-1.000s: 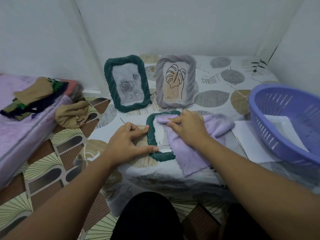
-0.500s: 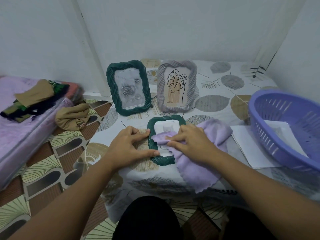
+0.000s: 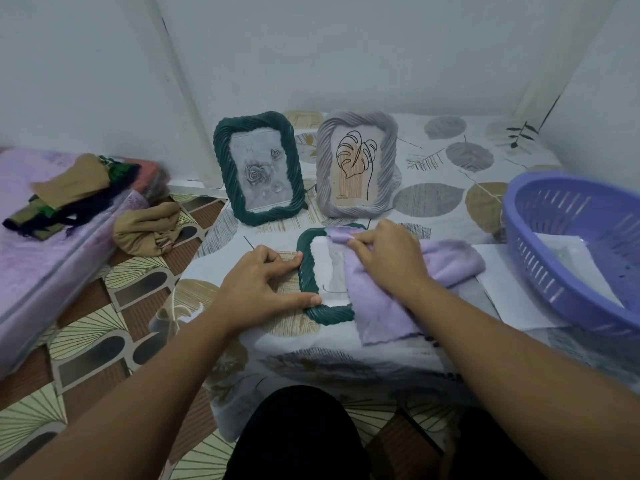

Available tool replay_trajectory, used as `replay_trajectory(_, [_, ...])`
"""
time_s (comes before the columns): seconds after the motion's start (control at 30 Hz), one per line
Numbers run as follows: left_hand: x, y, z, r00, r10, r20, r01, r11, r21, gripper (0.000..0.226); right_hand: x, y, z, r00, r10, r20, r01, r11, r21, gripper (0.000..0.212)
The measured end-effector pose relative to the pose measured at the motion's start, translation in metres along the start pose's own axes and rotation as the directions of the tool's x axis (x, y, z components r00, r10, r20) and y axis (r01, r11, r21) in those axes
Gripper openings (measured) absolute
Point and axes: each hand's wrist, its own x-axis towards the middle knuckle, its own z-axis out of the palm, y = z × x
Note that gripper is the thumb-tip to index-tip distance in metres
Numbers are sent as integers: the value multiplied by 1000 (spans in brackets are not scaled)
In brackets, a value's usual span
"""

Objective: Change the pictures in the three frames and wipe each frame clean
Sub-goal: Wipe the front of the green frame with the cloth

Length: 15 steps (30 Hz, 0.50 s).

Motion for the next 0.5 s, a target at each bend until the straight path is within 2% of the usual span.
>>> replay_trajectory(0.07, [0, 0, -1, 1000, 0, -11, 0, 1000, -17, 104, 2, -9, 4, 999, -23, 30, 22, 1000, 21, 29])
replay_trajectory(0.17, [0, -1, -1, 1000, -6, -2, 6, 1000, -26, 104, -20, -6, 3, 981, -177, 84, 171, 983, 68, 29])
replay_trajectory(0.33, [0, -1, 0, 1000, 1, -10, -1, 1000, -5, 105, 3, 0, -5, 999, -34, 7, 34, 999, 33, 26])
replay_trajectory(0.5, [1, -1, 0, 1000, 1, -9, -1, 1000, 1, 104, -16, 0, 2, 978, -193, 77, 185, 977, 109, 28])
